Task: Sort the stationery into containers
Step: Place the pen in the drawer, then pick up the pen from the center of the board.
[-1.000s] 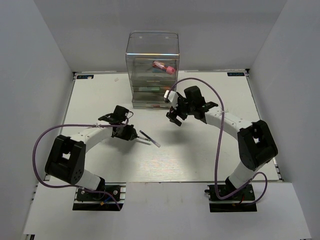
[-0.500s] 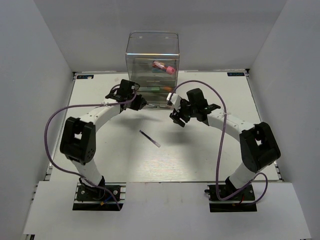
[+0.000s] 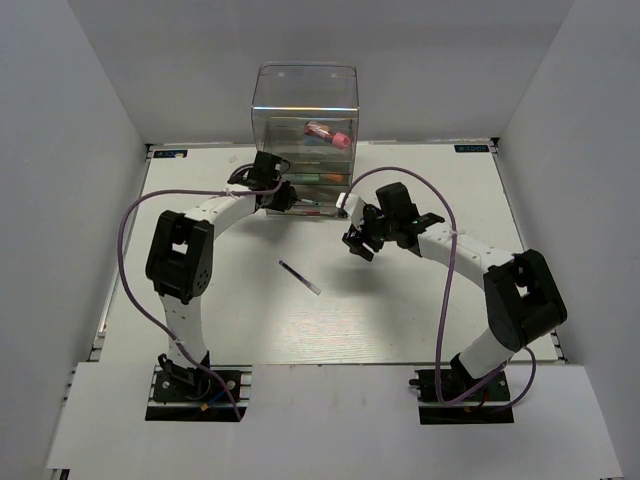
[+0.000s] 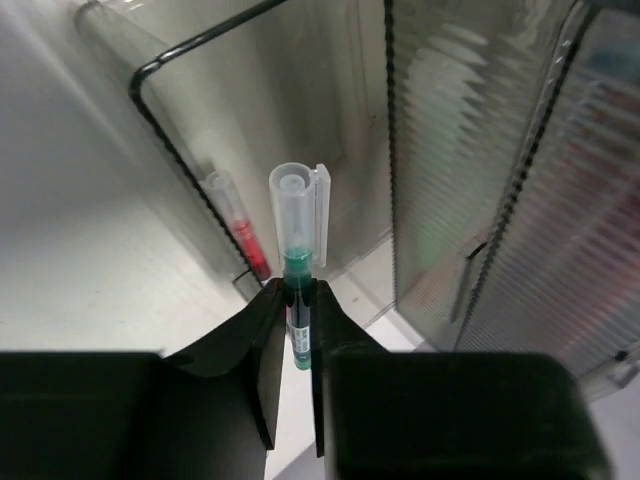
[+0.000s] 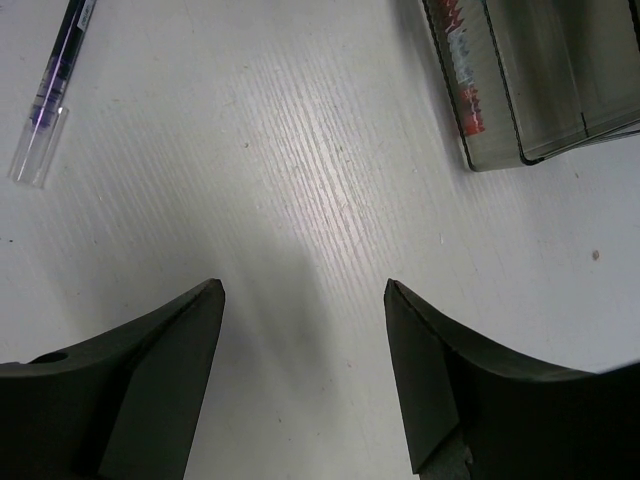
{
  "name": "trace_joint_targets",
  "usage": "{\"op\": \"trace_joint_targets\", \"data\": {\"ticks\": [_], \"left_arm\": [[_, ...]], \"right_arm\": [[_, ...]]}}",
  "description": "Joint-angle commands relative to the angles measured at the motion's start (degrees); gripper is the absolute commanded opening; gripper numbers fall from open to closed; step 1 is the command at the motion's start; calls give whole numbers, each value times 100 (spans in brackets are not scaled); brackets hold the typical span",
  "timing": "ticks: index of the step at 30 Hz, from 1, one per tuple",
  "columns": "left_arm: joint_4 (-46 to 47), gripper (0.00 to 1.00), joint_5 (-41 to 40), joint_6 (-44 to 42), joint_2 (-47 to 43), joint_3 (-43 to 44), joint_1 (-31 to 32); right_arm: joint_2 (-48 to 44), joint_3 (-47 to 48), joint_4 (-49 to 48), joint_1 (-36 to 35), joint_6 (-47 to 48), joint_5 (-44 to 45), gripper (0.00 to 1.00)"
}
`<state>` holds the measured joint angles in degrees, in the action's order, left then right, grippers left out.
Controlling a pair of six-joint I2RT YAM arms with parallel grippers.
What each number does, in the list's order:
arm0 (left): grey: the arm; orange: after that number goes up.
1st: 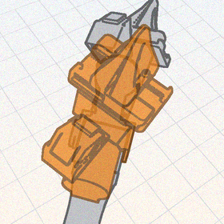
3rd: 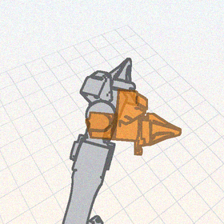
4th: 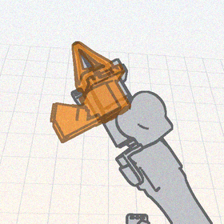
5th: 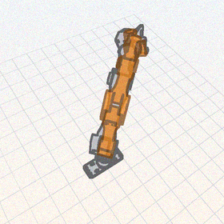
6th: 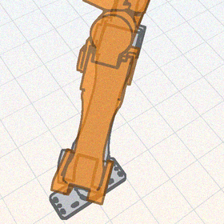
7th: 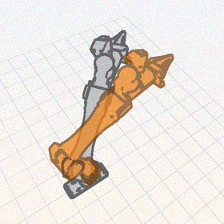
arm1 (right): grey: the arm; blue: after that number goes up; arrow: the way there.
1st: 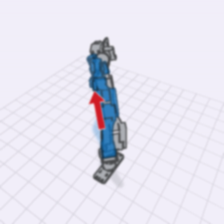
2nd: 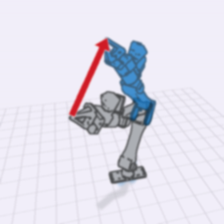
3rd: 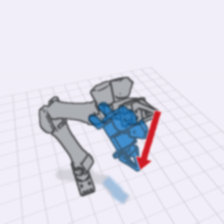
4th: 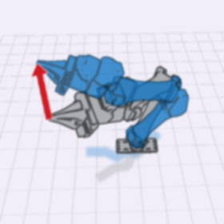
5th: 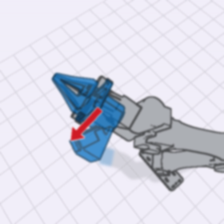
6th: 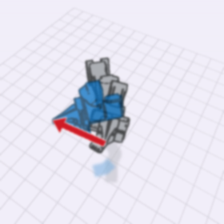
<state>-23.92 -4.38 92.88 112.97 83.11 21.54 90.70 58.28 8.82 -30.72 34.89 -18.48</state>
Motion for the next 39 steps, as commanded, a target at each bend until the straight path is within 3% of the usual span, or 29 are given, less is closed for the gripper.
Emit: {"op": "trace_joint_targets", "data": {"ticks": [1, 5, 10, 15, 18, 21, 26, 29, 33, 39], "left_arm": [[46, 26, -177, 247, -12, 416, -70], [-7, 37, -177, 380, 190, 635, -71], [-183, 62, -54, 441, 243, 706, -71], [28, 63, 226, 441, -11, 504, -71], [28, 63, 411, -153, -318, 443, -71], [-25, 63, 412, -717, -906, 66, -71], [203, 63, -228, -1851, -2338, -1330, -71], [125, 71, -651, -2466, -3349, -2183, -71], [-112, 85, -1038, -2564, -4579, -3411, -71], [-393, 89, -1240, -2327, -6294, -4654, -71]], "right_arm": [[-193, 16, 14, 5, 17, -191, 71], [-149, 60, 23, -4, 9, -217, 72], [-96, 96, 24, -13, 0, -252, 74], [-18, 183, 163, -48, 61, -892, 74], [105, 254, 304, -214, 228, -1367, 77], [360, 368, 348, -539, 246, -1439, 73], [1019, 754, 515, -988, -139, -1211, 72], [1380, 992, 480, -1260, -316, -974, 72], [1819, 1352, 507, -1410, -782, -780, 72], [2162, 1713, 542, -1762, -1072, -543, 77]]}}
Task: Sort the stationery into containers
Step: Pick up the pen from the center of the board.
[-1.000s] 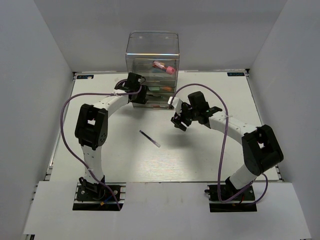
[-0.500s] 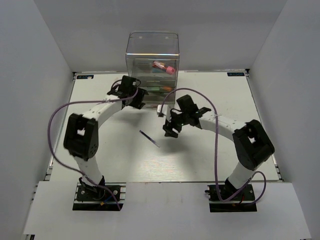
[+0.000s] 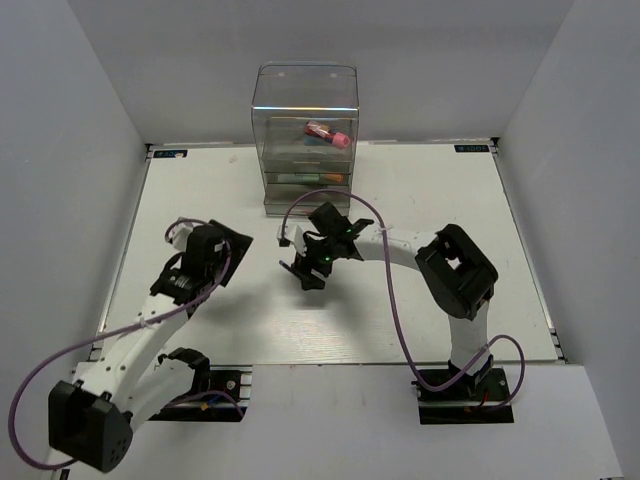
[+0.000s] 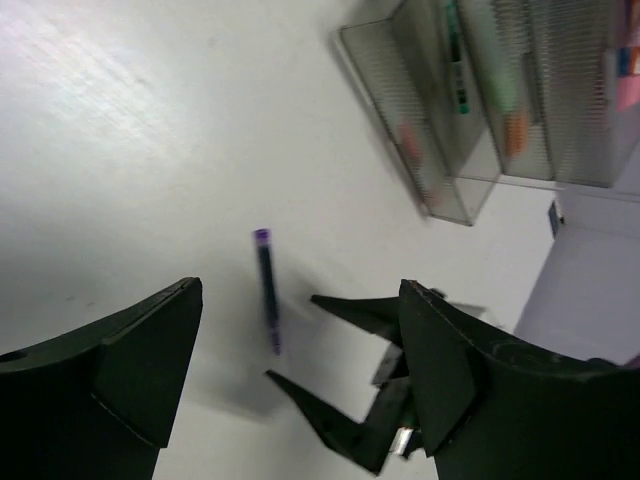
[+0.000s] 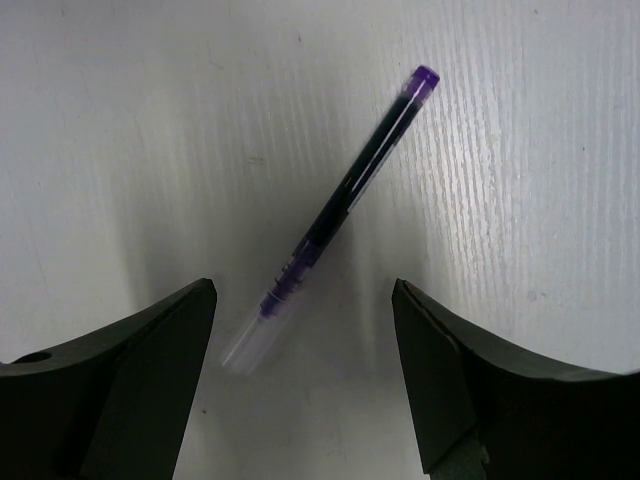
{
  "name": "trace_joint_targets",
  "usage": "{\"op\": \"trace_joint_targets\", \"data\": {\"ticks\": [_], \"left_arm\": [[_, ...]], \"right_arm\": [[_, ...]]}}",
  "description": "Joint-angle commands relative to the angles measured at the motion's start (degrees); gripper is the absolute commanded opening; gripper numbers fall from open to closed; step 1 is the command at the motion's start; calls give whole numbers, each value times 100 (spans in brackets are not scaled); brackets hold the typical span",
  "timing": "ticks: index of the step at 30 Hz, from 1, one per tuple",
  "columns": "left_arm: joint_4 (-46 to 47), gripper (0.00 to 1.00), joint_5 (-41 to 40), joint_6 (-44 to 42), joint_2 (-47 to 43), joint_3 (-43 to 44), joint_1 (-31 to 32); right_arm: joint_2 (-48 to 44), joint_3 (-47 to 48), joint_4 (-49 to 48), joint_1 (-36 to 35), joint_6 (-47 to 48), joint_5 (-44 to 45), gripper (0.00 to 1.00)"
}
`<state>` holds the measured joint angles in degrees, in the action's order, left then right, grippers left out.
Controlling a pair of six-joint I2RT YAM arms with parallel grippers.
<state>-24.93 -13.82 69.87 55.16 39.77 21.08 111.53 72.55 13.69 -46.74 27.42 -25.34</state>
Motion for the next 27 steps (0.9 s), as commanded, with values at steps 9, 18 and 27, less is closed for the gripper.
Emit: {"op": "trace_joint_targets", "data": {"ticks": [9, 18, 27], "left_arm": [[-1154, 89, -639, 150, -1235, -488, -25], [-1339, 89, -692, 256, -1578, -611, -25], [-1234, 89, -525, 370, -1692, -874, -25]], "right_arm": [[431, 417, -95, -476, -703, 1416, 64], [282, -4, -192, -433, -369, 1866, 24], [-341, -242, -332, -345, 597, 2358, 0]]}}
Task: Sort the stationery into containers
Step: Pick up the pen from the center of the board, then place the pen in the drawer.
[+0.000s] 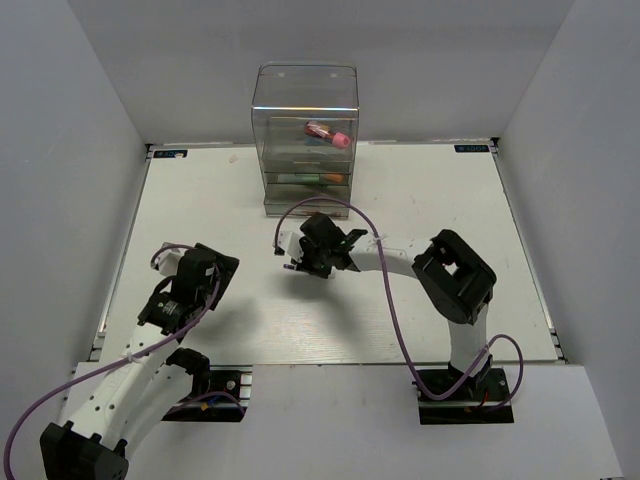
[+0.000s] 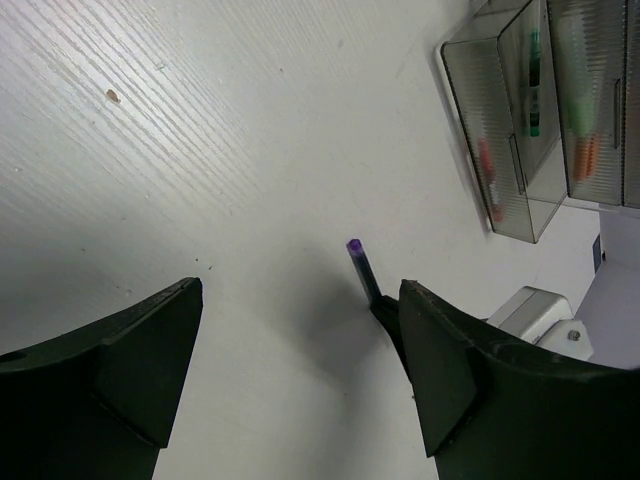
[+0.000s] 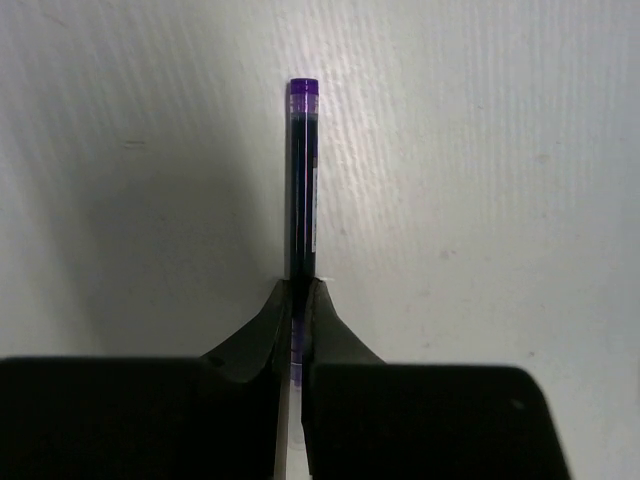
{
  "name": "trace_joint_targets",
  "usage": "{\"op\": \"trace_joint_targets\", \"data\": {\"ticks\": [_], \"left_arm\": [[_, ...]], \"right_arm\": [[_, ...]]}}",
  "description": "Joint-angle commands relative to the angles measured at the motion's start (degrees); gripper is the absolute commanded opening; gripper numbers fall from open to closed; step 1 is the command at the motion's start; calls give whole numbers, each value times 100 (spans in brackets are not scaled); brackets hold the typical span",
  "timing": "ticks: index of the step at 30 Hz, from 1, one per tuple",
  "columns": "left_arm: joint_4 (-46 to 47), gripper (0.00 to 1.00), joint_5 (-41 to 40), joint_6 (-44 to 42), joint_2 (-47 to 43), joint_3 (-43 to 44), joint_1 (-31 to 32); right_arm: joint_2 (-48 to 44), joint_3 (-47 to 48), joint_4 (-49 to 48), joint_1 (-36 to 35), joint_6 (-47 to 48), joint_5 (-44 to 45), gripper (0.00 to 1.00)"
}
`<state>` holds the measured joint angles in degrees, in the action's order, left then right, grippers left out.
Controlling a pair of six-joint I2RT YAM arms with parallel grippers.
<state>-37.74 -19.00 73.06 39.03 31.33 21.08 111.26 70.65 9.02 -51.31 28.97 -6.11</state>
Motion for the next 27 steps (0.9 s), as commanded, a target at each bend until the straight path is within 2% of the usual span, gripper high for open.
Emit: {"op": "trace_joint_targets", "data": {"ticks": [1, 10, 18, 27], "left_arm": [[47, 89, -7, 51, -79, -31, -25], [153, 89, 160, 51, -18, -83, -25], [266, 89, 213, 51, -71, -206, -25], [424, 89, 266, 51, 43, -259, -25]], "right_arm": [[-333, 96, 144, 191, 495, 487, 0], [-185, 1063, -102, 692, 1119, 848, 0], [18, 1801, -154, 991, 1787, 498, 0], [897, 2742, 21, 1202, 2420, 461, 0]]}}
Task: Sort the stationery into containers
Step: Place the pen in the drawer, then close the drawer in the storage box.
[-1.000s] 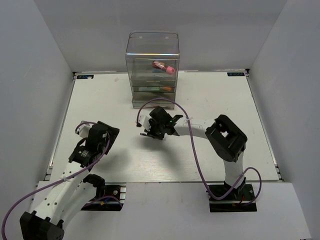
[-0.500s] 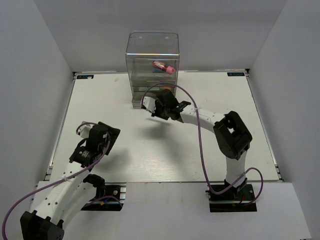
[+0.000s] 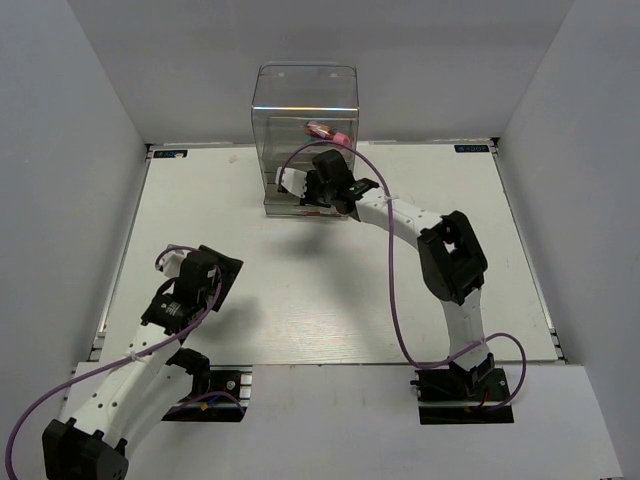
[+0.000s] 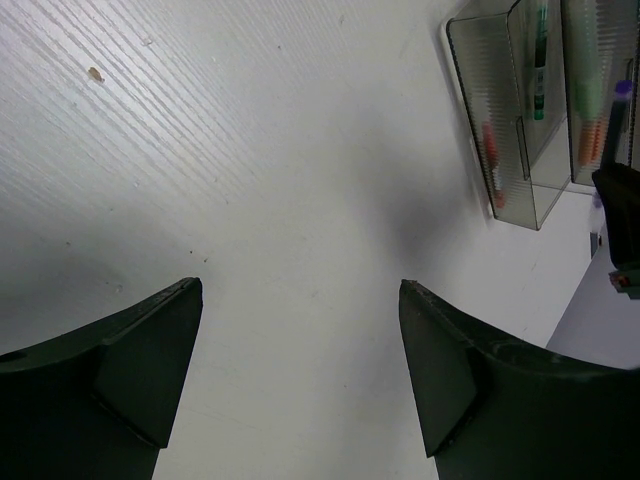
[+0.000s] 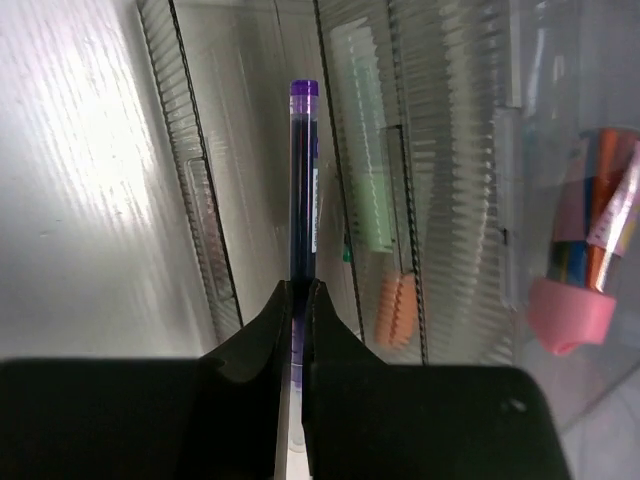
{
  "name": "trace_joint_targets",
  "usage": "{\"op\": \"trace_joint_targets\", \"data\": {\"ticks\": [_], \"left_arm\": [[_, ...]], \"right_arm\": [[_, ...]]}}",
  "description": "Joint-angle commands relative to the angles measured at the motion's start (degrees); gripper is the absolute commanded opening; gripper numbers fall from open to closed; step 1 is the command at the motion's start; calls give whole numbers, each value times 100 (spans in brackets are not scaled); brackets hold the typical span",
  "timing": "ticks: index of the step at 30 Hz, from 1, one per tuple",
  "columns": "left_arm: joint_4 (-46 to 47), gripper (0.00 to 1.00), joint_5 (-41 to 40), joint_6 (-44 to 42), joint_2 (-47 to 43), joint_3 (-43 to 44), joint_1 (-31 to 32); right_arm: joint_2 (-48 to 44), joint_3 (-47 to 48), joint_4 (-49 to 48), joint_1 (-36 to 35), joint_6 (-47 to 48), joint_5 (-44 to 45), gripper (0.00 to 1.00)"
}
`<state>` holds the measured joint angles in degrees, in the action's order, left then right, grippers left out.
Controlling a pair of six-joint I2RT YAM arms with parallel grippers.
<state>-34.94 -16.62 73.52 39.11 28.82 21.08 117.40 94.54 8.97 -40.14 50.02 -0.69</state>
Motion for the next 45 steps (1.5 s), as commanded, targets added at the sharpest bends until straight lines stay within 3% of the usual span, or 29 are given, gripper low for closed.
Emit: {"op": "trace_joint_targets", "data": {"ticks": [1, 2, 4, 5, 8, 11, 14, 16, 17, 20, 26, 31, 35, 45], "left_arm": [[145, 89, 27, 5, 35, -8, -25], [145, 89, 27, 5, 35, -8, -25], [145, 89, 27, 5, 35, -8, -25], [145, 89, 27, 5, 35, -8, -25], [207, 89, 80, 5, 88, -8, -25], [268, 89, 80, 5, 88, -8, -25], [321, 89, 80, 5, 193, -61, -25], [374, 89, 132, 5, 193, -61, -25], [435, 89, 133, 5, 263, -61, -25], [549, 89, 133, -48, 368, -61, -25], [663, 89, 186, -101, 439, -8, -25], [716, 89, 238, -101, 492, -8, -25], [716, 89, 291, -101, 492, -8, -25], [769, 89, 344, -101, 492, -8, -25]], "right_arm": [[335, 398, 87, 85, 342, -107, 3], [440, 520, 139, 120, 377, -133, 14], [581, 679, 218, 156, 430, -168, 23], [634, 688, 228, 190, 447, -168, 37], [661, 732, 140, 208, 386, -142, 57], [591, 811, 323, 252, 194, -395, 60], [433, 882, 622, 287, -62, -1044, 48], [240, 795, 728, 331, -89, -1728, 7], [143, 759, 911, 331, -98, -1924, 0], [46, 618, 1613, 384, 349, -2944, 0], [449, 1030, 2784, 384, 1422, -3430, 0], [985, 1286, 2522, 367, 1169, -2736, 0], [1275, 1400, 1662, 375, 606, -1587, 0], [1584, 1409, 291, 375, 131, -311, 0]]}}
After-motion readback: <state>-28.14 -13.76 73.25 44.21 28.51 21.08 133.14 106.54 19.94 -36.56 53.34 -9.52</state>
